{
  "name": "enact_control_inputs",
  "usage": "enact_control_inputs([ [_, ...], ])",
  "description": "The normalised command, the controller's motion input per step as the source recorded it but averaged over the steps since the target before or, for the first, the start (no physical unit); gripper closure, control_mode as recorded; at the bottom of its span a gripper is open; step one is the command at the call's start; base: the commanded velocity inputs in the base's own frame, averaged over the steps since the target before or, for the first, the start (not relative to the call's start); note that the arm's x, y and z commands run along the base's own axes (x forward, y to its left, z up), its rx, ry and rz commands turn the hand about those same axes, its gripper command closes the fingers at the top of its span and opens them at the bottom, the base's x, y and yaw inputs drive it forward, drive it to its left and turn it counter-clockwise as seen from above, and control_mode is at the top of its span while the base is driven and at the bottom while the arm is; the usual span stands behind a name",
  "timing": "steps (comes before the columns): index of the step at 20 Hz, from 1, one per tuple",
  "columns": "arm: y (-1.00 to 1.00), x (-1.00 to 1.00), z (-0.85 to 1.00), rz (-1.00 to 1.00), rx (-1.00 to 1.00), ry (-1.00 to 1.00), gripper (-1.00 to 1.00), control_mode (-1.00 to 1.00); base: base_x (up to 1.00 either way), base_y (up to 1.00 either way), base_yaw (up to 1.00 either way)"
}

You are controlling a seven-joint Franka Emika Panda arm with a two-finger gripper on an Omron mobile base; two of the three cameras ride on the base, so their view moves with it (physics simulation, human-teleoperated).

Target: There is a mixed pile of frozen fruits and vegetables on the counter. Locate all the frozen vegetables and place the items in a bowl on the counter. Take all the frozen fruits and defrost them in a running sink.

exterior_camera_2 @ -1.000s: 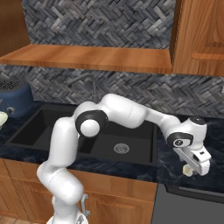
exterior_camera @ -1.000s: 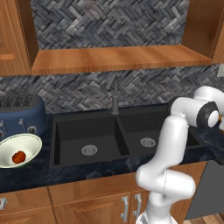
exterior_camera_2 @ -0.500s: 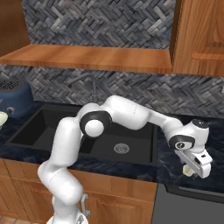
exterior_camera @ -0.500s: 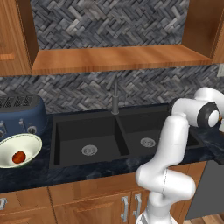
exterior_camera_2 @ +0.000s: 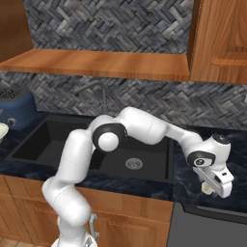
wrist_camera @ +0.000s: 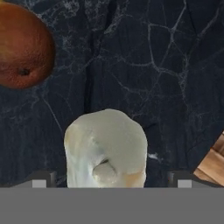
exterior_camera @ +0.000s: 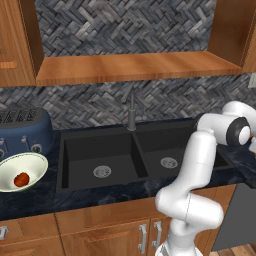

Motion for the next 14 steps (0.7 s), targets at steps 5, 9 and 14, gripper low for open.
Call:
enact_control_inputs([
  [5, -0.08, 0.06, -0.15, 0.0, 0.02, 0.0, -1.0, -1.0, 0.0, 0.0, 0.0],
  [9, -0.09, 0.0, -0.19, 0.0, 0.03, 0.0, -1.0, -1.0, 0.0, 0.0, 0.0],
  [14, -0.02, -0.01, -0.3, 0.0, 0.04, 0.02, 1.0, -1.0, 0.0, 0.0, 0.0],
])
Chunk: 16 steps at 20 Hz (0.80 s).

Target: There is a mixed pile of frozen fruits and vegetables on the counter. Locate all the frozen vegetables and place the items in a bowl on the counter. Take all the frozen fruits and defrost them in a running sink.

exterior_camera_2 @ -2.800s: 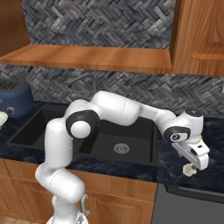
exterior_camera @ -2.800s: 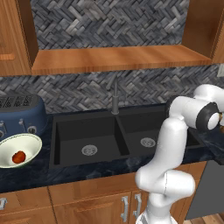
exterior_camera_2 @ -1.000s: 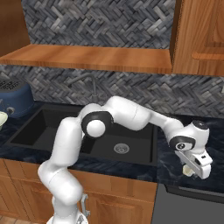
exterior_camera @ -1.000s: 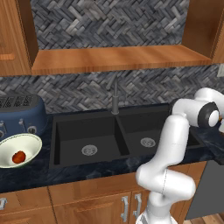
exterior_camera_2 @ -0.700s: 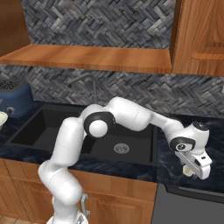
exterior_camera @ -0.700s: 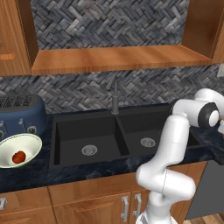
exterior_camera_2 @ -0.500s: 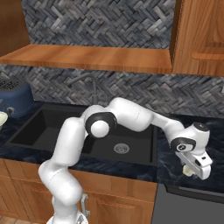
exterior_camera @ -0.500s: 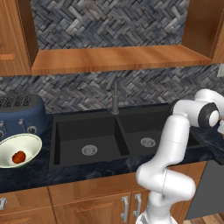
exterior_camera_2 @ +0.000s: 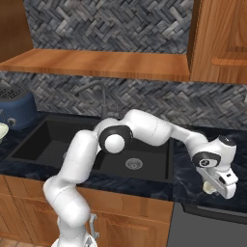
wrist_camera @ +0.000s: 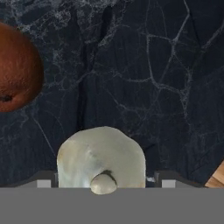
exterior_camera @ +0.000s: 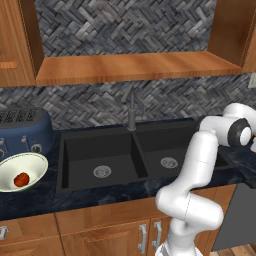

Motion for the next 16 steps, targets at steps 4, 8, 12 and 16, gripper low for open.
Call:
enact_control_inputs([
  [4, 0.06, -0.17, -0.2, 0.0, 0.01, 0.09, 1.0, -1.0, 0.0, 0.0, 0.0],
  [8, 0.07, -0.07, -0.05, 0.0, 0.0, 0.02, 1.0, -1.0, 0.0, 0.0, 0.0],
  [12, 0.18, -0.02, 0.25, 0.0, -0.03, -0.11, 1.0, -1.0, 0.0, 0.0, 0.0],
  [16, 0.31, -0.01, 0.35, 0.0, -0.05, -0.13, 1.0, -1.0, 0.0, 0.0, 0.0],
])
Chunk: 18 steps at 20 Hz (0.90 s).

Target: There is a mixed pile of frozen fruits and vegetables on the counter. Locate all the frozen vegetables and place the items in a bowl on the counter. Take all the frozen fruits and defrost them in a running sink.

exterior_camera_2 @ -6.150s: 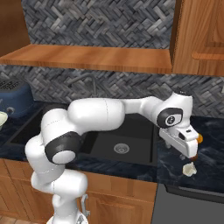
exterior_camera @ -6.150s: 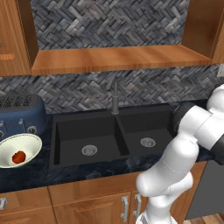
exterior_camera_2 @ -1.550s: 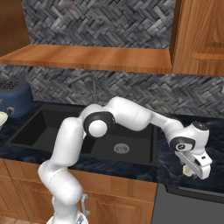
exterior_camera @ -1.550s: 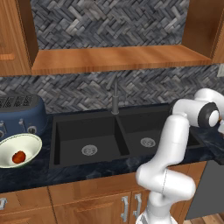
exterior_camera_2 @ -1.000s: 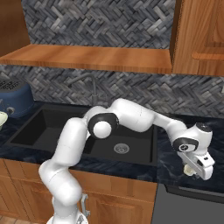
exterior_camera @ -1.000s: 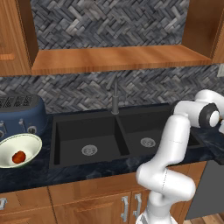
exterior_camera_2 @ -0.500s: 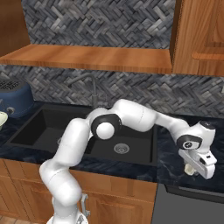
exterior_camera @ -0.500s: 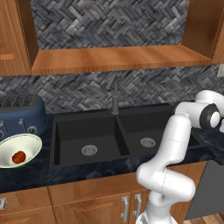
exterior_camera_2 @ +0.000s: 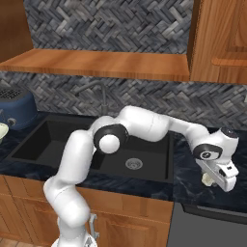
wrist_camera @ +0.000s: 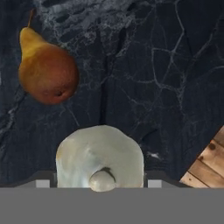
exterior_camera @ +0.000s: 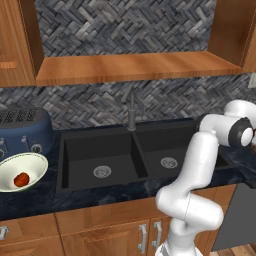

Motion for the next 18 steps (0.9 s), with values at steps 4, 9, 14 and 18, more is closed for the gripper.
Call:
enact_control_inputs([
  [4, 0.5, 0.0, 0.29, 0.02, -0.07, -0.06, 1.0, -1.0, 0.0, 0.0, 0.0],
  [9, 0.74, 0.0, 0.14, 0.07, -0.09, 0.0, 1.0, -1.0, 0.0, 0.0, 0.0],
  [14, 0.74, 0.0, 0.11, 0.1, -0.07, 0.0, 1.0, -1.0, 0.0, 0.0, 0.0],
  [18, 0.66, 0.0, 0.12, 0.13, -0.05, 0.0, 1.0, -1.0, 0.0, 0.0, 0.0],
])
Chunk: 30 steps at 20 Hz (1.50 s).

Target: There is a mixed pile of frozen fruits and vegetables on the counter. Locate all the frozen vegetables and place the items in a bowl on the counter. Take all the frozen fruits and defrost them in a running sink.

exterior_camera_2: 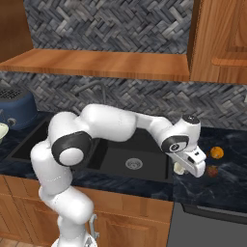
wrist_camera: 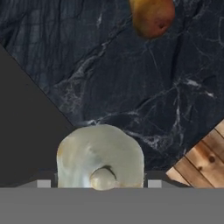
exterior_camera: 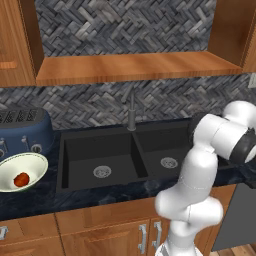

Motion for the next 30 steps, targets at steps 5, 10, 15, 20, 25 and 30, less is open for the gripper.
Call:
enact_control_inputs([
  [5, 0.53, 0.06, 0.18, 0.16, -0.01, 0.0, 1.0, -1.0, 0.0, 0.0, 0.0],
  [10, 0.48, 0.16, 0.23, 0.18, 0.0, 0.01, 1.0, -1.0, 0.0, 0.0, 0.0],
  [15, 0.52, 0.14, 0.15, 0.19, 0.0, 0.05, 1.0, -1.0, 0.0, 0.0, 0.0],
  [20, 0.55, 0.06, 0.03, 0.2, 0.0, 0.04, 1.0, -1.0, 0.0, 0.0, 0.0],
  [25, 0.52, 0.09, 0.06, 0.19, 0.0, 0.04, 1.0, -1.0, 0.0, 0.0, 0.0],
  [30, 0.5, 0.16, 0.16, 0.17, 0.0, 0.02, 1.0, -1.0, 0.0, 0.0, 0.0],
])
